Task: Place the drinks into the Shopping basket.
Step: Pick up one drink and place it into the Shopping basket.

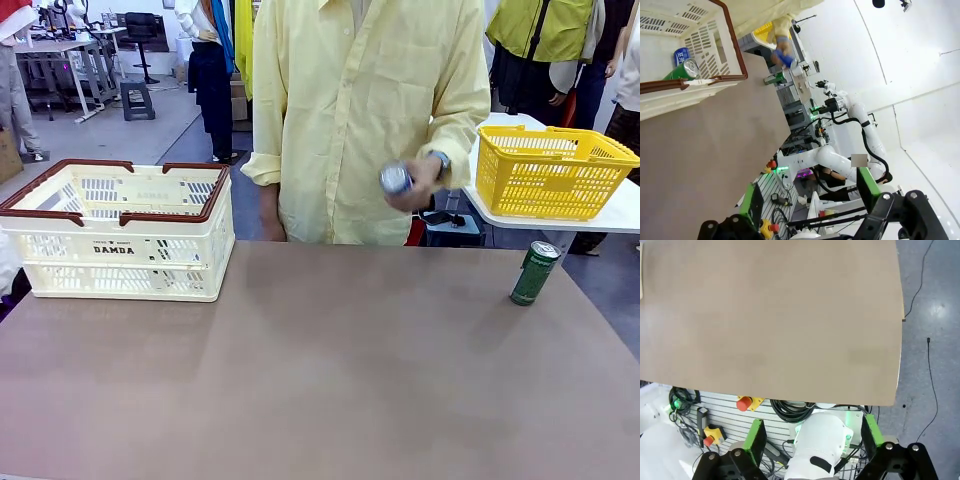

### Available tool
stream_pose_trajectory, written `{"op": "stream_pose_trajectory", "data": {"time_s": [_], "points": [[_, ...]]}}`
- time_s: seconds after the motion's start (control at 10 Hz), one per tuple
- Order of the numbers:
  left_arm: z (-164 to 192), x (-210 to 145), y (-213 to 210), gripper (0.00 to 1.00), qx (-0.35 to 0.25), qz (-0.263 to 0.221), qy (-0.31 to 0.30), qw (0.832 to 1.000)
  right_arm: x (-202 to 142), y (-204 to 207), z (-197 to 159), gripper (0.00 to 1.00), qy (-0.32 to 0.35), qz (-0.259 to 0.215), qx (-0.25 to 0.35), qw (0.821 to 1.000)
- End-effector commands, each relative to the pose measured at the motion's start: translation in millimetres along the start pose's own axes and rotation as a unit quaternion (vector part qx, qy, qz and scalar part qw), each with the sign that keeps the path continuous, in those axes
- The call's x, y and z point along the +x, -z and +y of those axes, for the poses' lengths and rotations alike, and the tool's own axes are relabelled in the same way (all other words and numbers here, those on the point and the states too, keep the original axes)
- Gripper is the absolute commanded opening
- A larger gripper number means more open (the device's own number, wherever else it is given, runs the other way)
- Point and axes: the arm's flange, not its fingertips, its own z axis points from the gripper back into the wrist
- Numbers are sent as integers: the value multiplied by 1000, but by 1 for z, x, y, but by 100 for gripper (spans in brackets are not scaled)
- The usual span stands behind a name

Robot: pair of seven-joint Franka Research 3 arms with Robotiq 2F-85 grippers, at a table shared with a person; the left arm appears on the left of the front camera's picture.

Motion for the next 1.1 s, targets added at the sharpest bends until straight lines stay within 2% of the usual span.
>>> {"op": "stream_pose_trajectory", "data": {"time_s": [0.0, 0.2, 0.3, 0.4, 0.6, 0.8, 1.0], "points": [[-2, -2, 0, 100, -1, -1, 0, 1000, 32, 4, -4, 100, -10, -11, -36, 999], [-2, -2, 0, 100, -1, -1, 0, 1000, 78, 10, -21, 100, -9, -79, -31, 996], [-2, -2, 0, 100, -1, -1, 0, 1000, 87, 4, -52, 100, 10, -83, 13, 996], [-2, -2, 0, 100, -1, -1, 0, 1000, 82, -7, -102, 100, 60, -87, 72, 992], [-2, -2, 0, 100, -1, -1, 0, 1000, 47, -15, -181, 100, 118, -87, 153, 977], [-2, -2, 0, 100, -1, -1, 0, 1000, 32, 4, -204, 100, 151, -79, 175, 970], [-2, -2, 0, 100, -1, -1, 0, 1000, 32, 20, -201, 100, 160, -67, 167, 971]]}}
